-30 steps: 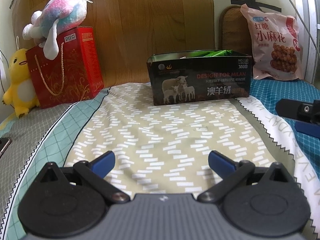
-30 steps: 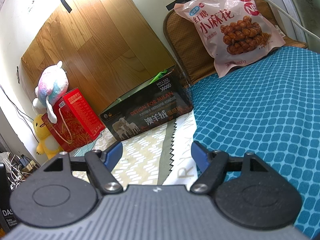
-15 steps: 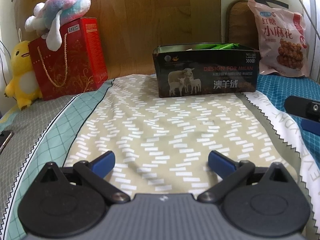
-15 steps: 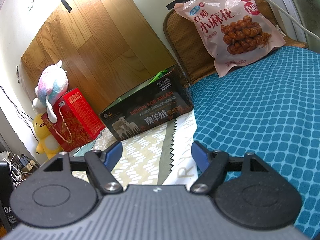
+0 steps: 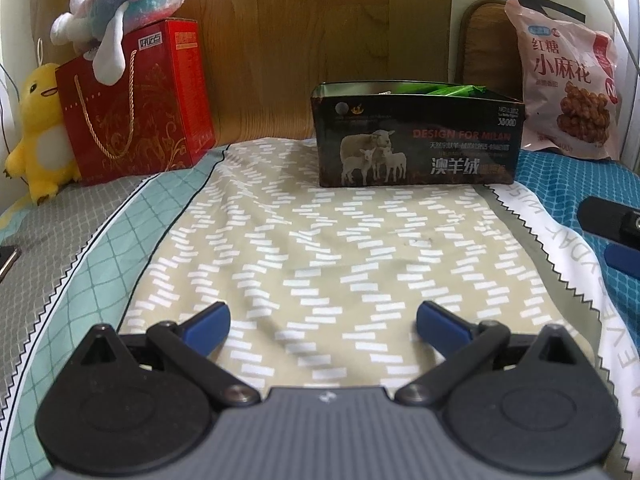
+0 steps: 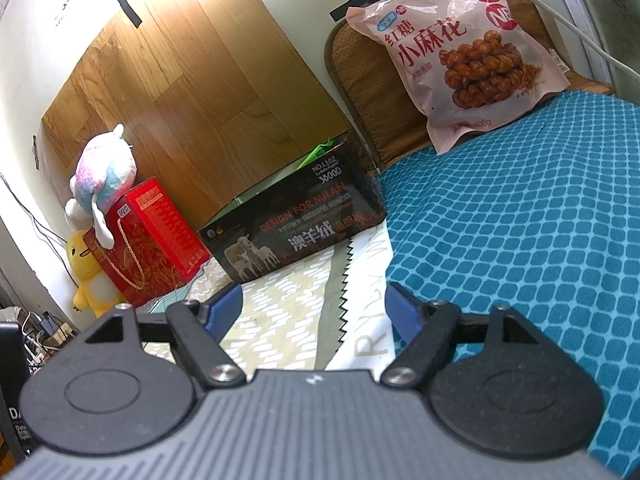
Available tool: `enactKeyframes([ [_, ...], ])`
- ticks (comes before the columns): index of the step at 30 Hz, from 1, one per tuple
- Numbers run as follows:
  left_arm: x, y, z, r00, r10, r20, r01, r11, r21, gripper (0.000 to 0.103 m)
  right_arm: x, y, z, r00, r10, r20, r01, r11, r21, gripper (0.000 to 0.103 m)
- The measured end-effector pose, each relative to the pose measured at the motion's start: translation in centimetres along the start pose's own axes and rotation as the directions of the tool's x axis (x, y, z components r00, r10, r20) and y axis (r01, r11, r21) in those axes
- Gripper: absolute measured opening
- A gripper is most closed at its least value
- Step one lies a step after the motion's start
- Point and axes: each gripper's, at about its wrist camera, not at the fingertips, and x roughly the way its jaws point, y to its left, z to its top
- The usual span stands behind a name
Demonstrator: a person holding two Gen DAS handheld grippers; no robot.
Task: Organize snacks
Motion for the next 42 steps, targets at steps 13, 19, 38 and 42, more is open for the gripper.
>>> enactKeyframes([
  [13, -0.24, 0.18, -0.02, 1.0, 0.023, 0.013, -0.023, 1.0, -0.015, 0.103, -0.09, -0.01, -0.02, 1.0, -0.001, 0.003, 0.001, 1.0, 0.009, 0.082],
  [19, -0.45, 0.05, -0.01, 0.999, 0.041, 0.033, -0.04, 0.999, -0.006, 0.103, -0.09, -0.04, -0.01, 1.0, -0.001, 0.003, 0.001, 1.0, 0.009, 0.082],
  [38, -0.44, -0.08, -0.03, 0.998, 0.057, 0.038, -0.057, 0.998, 0.007, 0.103, -0.13, 0.04, 0.03, 1.0, 0.003, 0.001, -0.003, 1.0, 0.004, 0.082],
  [42, -0.45, -0.16, -0.07, 0.997, 0.058, 0.04, -0.059, 0.998, 0.015, 0.103, -0.13, 0.11, 0.01, 1.0, 0.005, -0.001, -0.005, 1.0, 0.003, 0.082],
])
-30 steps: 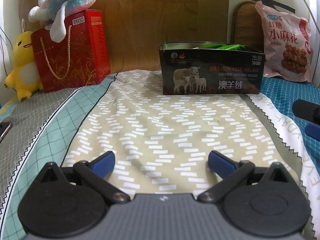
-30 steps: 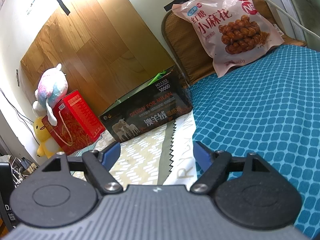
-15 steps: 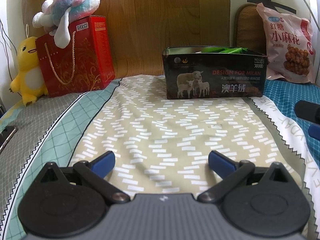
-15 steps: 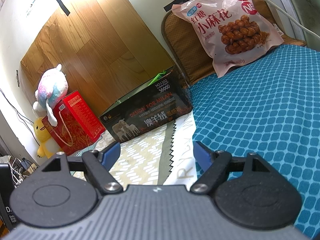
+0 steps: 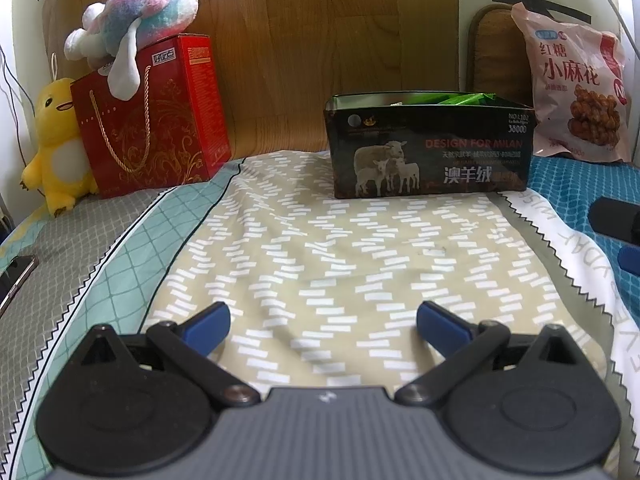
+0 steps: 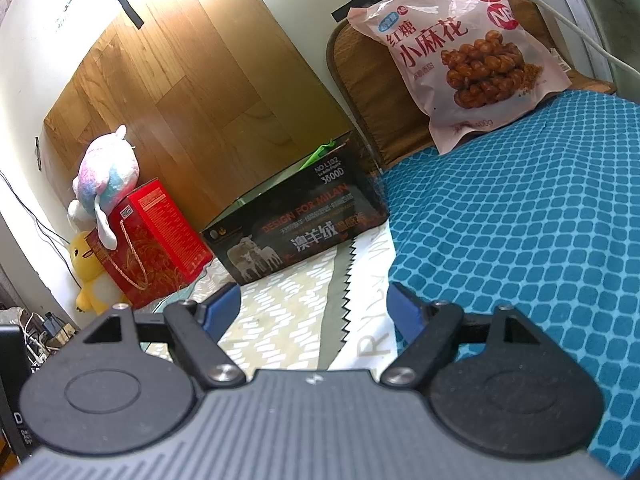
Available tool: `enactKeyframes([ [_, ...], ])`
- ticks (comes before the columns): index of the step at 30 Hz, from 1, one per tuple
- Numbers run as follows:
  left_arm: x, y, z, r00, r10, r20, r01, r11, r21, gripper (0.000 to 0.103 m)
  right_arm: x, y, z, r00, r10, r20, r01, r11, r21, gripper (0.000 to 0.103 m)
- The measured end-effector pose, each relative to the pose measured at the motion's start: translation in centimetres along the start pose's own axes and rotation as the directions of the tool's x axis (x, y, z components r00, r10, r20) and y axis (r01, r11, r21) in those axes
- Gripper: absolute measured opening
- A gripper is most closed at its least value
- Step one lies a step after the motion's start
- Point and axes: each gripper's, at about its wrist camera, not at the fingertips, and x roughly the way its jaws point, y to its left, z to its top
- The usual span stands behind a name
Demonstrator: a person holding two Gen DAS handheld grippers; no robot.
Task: Organize snacks
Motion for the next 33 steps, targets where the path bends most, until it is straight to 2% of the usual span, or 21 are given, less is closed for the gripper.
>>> enactKeyframes([
  [23, -0.6, 0.06, -0.04, 0.999, 0.004, 0.043, -0.004, 1.0, 0.009, 0.103, 0.17, -0.04, 0.09, 1.0, 0.016, -0.009, -0.017, 1.0, -0.013, 0.082],
  [33, -0.39, 0.45, 0.17, 0.999, 0.024, 0.029, -0.023, 1.0, -0.011, 0.103, 0.19, -0.21, 0.21, 0.999, 0.035, -0.017, -0.035, 0.999, -0.011, 0.082],
])
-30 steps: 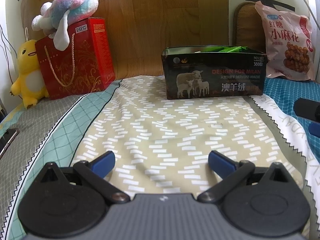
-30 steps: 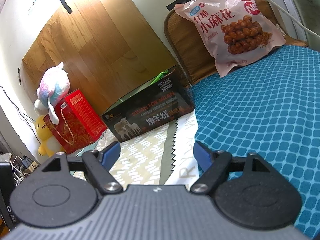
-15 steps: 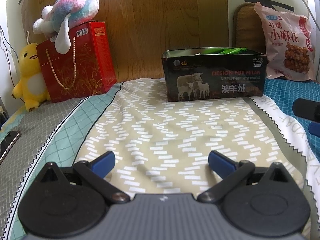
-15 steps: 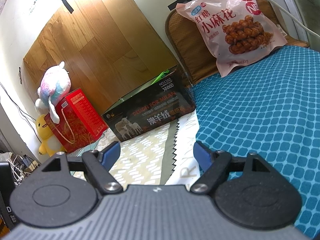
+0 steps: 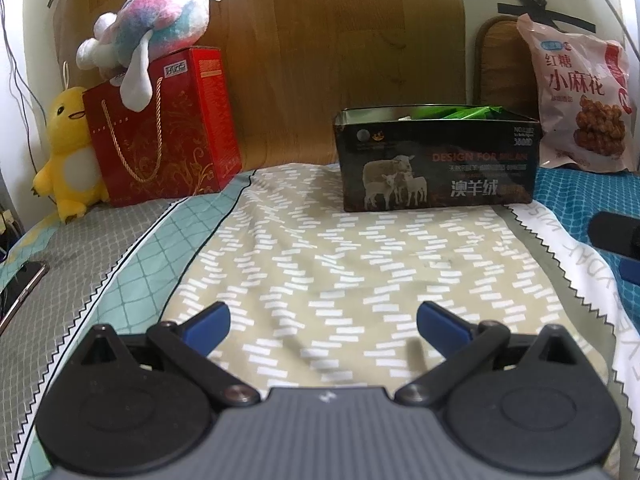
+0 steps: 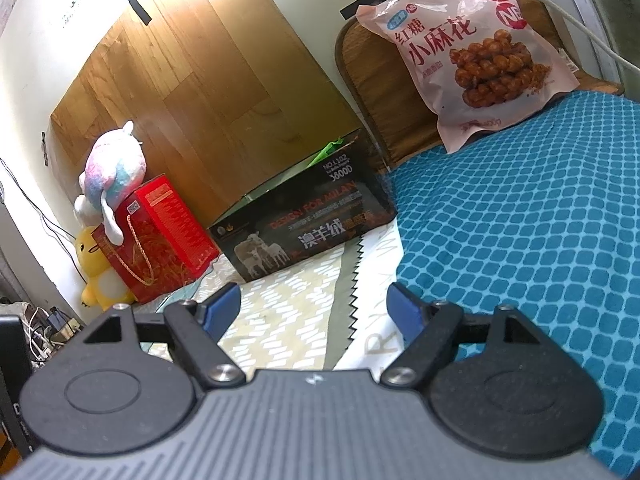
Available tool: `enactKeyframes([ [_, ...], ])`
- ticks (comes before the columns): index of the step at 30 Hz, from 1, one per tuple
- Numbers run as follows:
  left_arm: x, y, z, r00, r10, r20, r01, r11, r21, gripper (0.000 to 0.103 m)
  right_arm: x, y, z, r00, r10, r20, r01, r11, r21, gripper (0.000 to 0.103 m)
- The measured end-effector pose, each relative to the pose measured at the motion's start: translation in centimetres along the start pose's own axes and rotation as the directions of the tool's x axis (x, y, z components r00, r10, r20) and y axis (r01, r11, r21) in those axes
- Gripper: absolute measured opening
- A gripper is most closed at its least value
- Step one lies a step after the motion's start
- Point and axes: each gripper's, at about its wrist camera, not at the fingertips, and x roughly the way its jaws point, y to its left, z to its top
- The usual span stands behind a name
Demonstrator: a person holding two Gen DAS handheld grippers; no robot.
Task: Organize snacks
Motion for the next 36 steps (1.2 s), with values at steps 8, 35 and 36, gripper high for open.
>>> enactKeyframes([
  [8, 0.5, -0.5, 0.4, 0.999, 0.034, -0.041, -0.034, 0.999, 0.007, 0.103, -0.4, 0.2, 0.0, 1.0, -0.006, 0.018, 0.006, 1.0, -0.011, 0.082],
  [35, 0.2, -5.2, 3.7, 0.999, 0.045, -0.002, -0.044, 0.992, 0.118, 0.103, -2.1, 0.4, 0.2, 0.987, -0.066, 0.146, 0.074, 0.996, -0.048, 0.082],
  [36, 0.2, -5.2, 3.8, 0.999, 0.038, -0.004, -0.037, 0.992, 0.117, 0.103, -2.1, 0.4, 0.2, 0.987, -0.069, 0.146, 0.077, 0.996, -0.048, 0.082],
])
